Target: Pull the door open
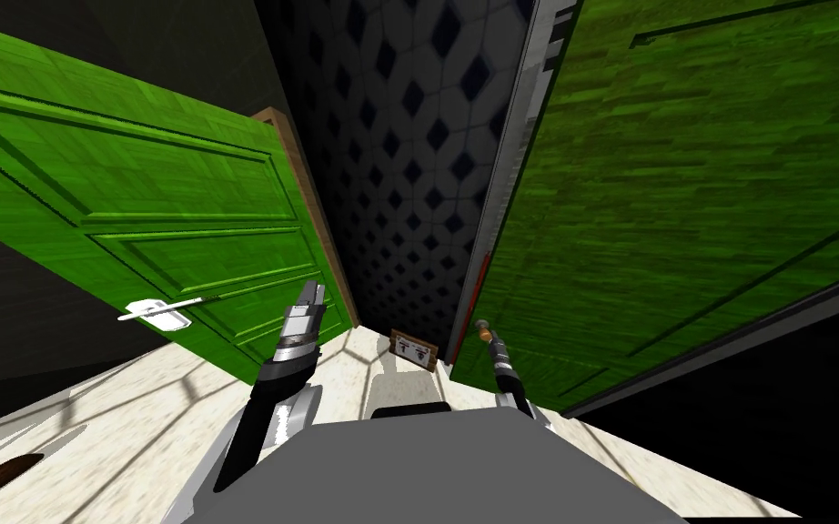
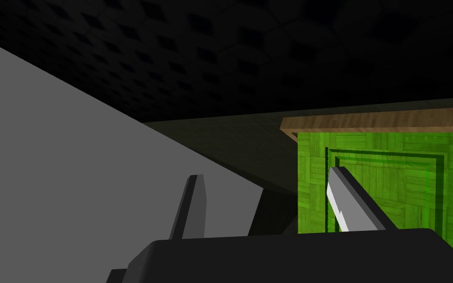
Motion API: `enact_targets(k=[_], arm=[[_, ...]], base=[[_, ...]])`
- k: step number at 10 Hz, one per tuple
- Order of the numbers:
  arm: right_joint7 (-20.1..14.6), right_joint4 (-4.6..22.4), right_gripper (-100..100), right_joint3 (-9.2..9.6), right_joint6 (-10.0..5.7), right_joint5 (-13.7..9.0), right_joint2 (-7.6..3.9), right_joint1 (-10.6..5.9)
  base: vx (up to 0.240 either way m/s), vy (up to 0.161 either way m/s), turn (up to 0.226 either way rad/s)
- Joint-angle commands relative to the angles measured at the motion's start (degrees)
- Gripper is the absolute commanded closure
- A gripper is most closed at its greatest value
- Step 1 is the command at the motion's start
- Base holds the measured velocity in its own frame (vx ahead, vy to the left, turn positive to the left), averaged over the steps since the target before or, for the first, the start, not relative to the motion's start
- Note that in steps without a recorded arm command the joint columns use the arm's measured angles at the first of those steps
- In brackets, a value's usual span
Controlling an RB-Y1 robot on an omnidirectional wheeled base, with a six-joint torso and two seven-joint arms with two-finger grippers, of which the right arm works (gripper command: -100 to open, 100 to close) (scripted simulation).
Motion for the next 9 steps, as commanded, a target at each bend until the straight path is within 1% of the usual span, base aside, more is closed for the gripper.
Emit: enact_targets(k=[1,2,3,4,5,6,7,8,9], arm=[[-2.86,-0.41,100,0.54,0.02,-0.81,0.33,-0.26],[-4.37,-0.47,100,0.73,0.14,-1.64,0.30,-0.24],[-5.29,-0.47,100,0.73,0.14,-1.64,0.30,-0.24],[-7.27,-0.53,100,0.92,0.26,-2.47,0.26,-0.22],[-7.67,-0.53,100,0.92,0.26,-2.47,0.26,-0.22],[-9.75,-0.59,100,1.11,0.38,-3.31,0.23,-0.19],[-10.06,-0.59,100,1.11,0.38,-3.31,0.23,-0.19],[-12.38,-0.65,100,1.30,0.50,-4.14,0.20,-0.17],[-13.80,-0.70,100,1.48,0.62,-4.94,0.17,-0.15]], base=[[-0.042,-0.012,0.078],[-0.056,-0.029,0.140],[-0.042,-0.028,0.031],[-0.040,-0.018,0.050],[-0.035,-0.011,0.045],[-0.045,-0.019,0.071],[-0.034,-0.013,0.048],[-0.036,-0.011,0.077],[-0.058,-0.019,0.133]])
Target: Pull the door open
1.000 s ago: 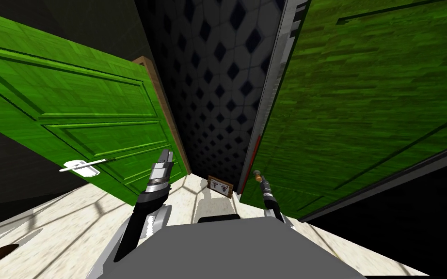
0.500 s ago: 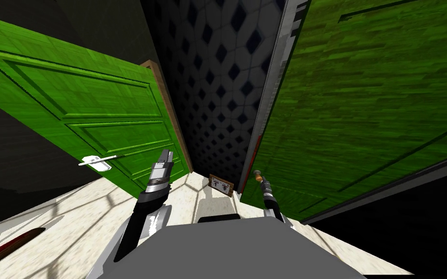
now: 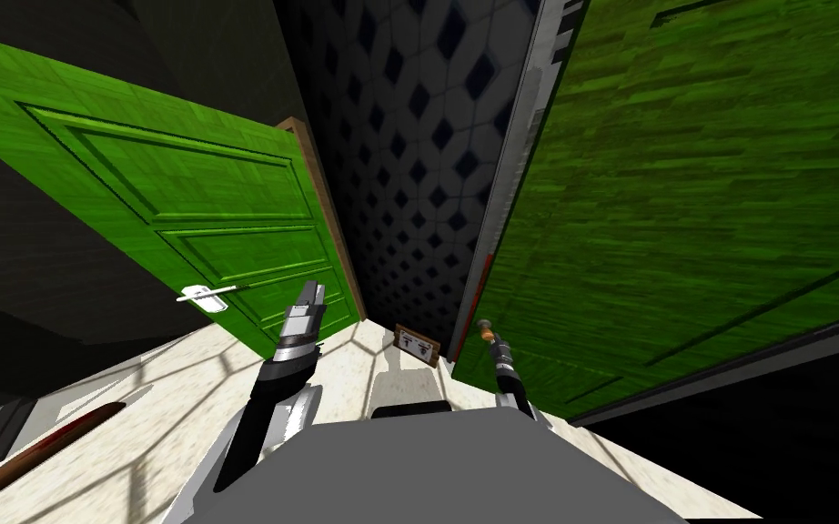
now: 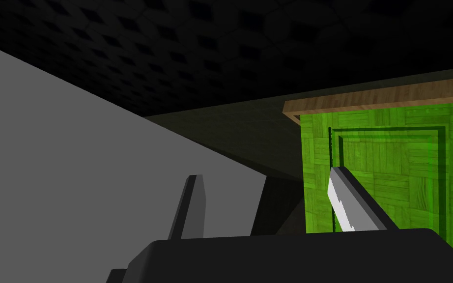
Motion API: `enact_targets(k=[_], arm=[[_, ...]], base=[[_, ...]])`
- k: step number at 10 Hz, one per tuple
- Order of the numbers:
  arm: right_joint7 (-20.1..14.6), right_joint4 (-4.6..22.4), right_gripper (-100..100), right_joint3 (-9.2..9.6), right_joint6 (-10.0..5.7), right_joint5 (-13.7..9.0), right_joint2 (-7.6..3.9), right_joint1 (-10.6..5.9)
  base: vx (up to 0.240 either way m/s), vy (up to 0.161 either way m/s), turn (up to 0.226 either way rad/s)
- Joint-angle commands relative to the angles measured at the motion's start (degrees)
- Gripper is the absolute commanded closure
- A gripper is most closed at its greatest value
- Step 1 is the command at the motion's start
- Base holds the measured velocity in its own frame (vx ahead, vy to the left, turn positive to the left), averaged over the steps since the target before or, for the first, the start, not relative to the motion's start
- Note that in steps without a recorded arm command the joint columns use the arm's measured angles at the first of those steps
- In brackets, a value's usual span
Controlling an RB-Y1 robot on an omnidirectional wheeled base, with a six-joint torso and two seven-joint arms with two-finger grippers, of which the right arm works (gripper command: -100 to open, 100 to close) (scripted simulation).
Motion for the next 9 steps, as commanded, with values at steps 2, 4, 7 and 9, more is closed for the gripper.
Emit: enact_targets(k=[2,4,7,9], arm=[[-4.10,-0.25,100,0.69,-0.37,-1.12,0.28,-0.60],[-4.67,-0.25,100,0.69,-0.37,-1.12,0.28,-0.60],[-9.44,-0.36,100,1.06,-0.13,-2.73,0.21,-0.56],[-11.81,-0.42,100,1.24,-0.02,-3.53,0.18,-0.54]], base=[[-0.044,-0.018,0.064],[-0.025,-0.006,0.017],[-0.043,-0.016,0.081],[-0.041,-0.013,0.062]])
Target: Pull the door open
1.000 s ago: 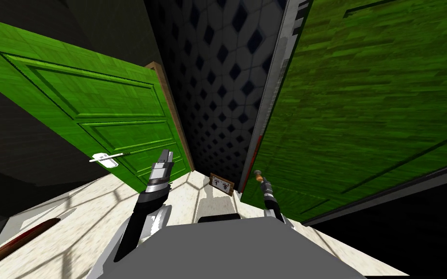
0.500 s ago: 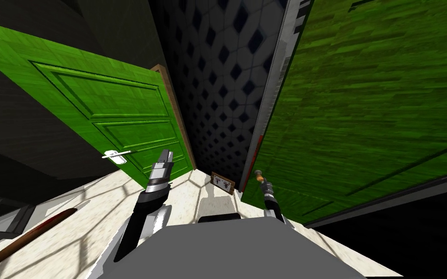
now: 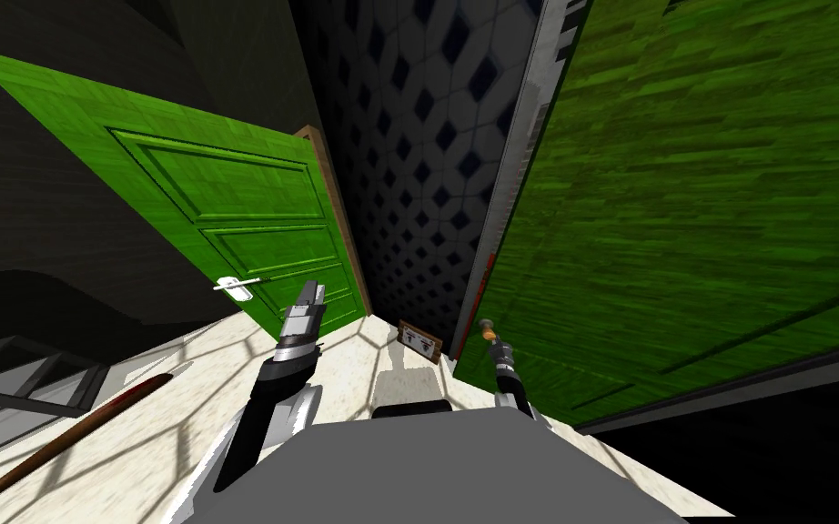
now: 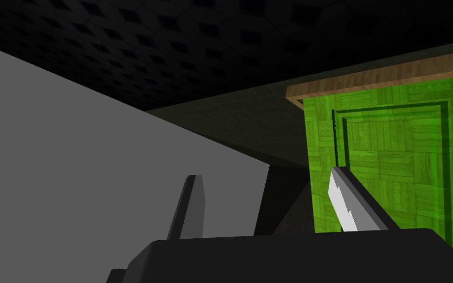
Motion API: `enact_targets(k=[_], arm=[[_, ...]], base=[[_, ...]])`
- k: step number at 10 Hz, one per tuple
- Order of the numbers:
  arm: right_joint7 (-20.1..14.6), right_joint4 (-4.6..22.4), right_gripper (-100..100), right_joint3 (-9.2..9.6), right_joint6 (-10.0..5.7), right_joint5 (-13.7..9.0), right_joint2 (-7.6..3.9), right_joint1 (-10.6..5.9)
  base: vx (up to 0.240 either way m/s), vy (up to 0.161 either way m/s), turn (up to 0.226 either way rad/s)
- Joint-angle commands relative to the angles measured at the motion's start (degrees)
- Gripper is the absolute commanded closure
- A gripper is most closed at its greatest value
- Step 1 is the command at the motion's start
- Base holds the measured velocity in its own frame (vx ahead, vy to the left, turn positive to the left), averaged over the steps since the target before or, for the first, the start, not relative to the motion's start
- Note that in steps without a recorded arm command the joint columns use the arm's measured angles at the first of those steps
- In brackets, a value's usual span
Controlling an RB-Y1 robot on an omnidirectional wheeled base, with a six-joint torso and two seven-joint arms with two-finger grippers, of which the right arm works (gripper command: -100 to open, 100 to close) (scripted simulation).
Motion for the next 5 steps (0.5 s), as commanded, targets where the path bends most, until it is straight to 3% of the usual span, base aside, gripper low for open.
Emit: enact_targets(k=[1,2,5], arm=[[-0.53,-2.07,100,0.34,0.13,0.04,0.32,0.17],[-0.53,-2.07,100,0.34,0.13,0.04,0.32,0.17],[-5.26,-2.17,100,0.68,0.35,-1.47,0.26,0.21]], base=[[-0.009,-0.002,-0.001],[0.001,0.006,-0.010],[-0.040,-0.015,0.076]])
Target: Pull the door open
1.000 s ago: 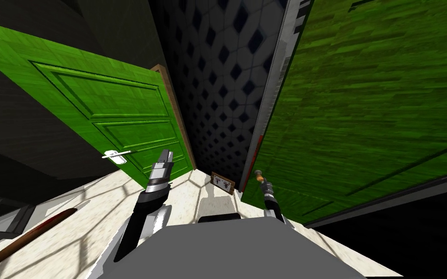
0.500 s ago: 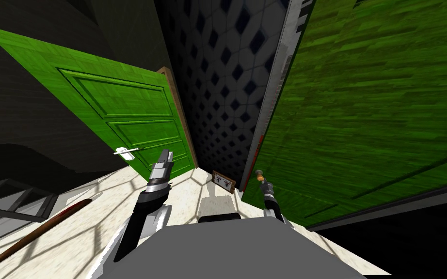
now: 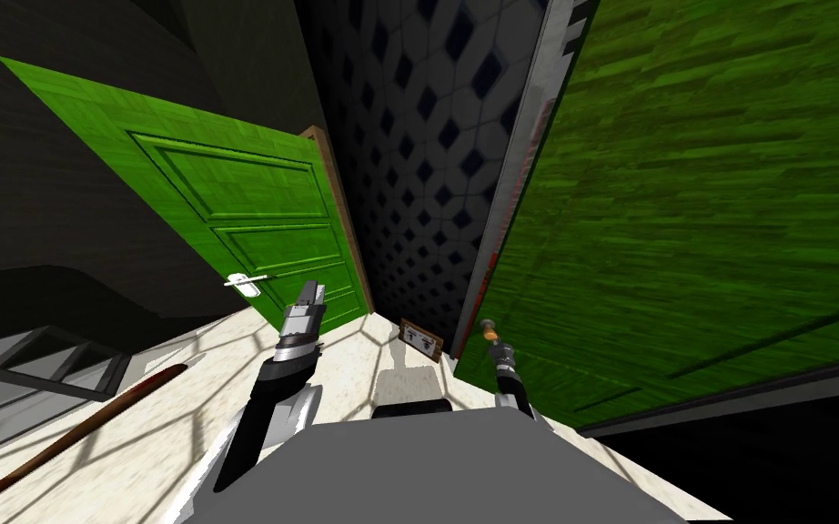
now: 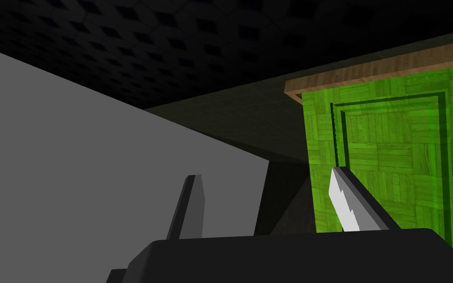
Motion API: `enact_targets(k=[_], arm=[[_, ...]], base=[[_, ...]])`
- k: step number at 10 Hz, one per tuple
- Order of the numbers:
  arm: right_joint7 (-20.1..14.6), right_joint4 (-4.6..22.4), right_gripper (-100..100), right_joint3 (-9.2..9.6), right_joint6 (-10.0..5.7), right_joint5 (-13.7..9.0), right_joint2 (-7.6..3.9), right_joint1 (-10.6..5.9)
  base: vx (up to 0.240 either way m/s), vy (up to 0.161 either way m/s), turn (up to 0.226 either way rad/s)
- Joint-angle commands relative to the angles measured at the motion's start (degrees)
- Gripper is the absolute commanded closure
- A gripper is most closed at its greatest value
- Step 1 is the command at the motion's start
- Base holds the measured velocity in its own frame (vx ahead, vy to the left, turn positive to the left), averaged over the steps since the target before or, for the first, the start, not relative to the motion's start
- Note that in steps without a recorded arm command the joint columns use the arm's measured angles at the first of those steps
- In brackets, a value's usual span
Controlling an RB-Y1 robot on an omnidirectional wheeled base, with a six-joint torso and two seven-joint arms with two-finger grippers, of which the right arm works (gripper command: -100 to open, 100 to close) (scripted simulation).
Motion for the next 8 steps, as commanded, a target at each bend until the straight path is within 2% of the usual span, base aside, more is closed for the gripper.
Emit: enact_targets(k=[1,2,3,5,7,8], arm=[[-2.86,-0.10,100,0.49,-0.95,-0.73,0.03,-1.00],[-3.26,-0.10,100,0.49,-0.95,-0.73,0.03,-1.00],[-5.39,-0.16,100,0.66,-0.84,-1.49,0.00,-0.98],[-5.63,-0.16,100,0.66,-0.84,-1.49,0.00,-0.98],[-9.80,-0.25,100,0.99,-0.63,-2.91,-0.06,-0.94],[-10.30,-0.25,100,0.99,-0.63,-2.91,-0.06,-0.94]], base=[[-0.045,-0.017,0.079],[-0.038,-0.010,0.046],[-0.038,-0.007,0.070],[-0.019,-0.004,0.019],[-0.035,-0.011,0.086],[-0.039,-0.018,0.046]])
